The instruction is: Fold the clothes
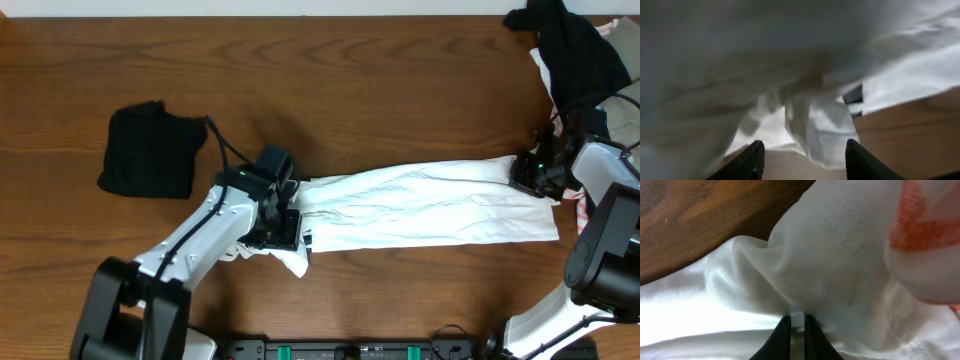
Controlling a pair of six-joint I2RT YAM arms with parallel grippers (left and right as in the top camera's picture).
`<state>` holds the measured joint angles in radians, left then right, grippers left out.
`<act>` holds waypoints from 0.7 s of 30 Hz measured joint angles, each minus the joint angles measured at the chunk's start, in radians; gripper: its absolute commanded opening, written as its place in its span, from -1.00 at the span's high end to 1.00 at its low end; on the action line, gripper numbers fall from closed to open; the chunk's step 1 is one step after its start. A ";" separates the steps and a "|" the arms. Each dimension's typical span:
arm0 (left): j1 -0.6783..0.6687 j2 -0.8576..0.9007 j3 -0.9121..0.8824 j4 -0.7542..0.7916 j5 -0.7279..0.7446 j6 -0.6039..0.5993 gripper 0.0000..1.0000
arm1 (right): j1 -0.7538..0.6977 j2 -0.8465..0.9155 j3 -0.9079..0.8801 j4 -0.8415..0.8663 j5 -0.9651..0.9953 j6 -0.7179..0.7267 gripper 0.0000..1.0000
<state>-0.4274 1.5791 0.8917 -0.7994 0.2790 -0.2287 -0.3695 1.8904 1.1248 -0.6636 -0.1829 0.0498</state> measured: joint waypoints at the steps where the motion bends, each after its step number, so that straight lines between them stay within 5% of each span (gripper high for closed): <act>1: 0.000 0.016 0.000 0.007 0.000 -0.003 -0.05 | 0.000 0.000 0.000 -0.001 0.000 0.000 0.80; 3: 0.000 0.036 0.000 0.019 0.003 -0.007 -0.01 | 0.000 0.000 0.000 -0.001 0.000 0.000 0.83; 10: 0.000 0.059 0.000 0.035 0.016 0.001 0.86 | -0.001 0.000 0.000 -0.001 0.009 0.003 0.91; 21: 0.000 0.044 0.073 -0.045 0.038 0.117 0.88 | -0.001 0.000 0.000 -0.005 0.013 0.003 0.92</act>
<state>-0.4274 1.6234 0.9649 -0.8448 0.3172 -0.1120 -0.3702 1.8904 1.1248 -0.6682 -0.1703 0.0528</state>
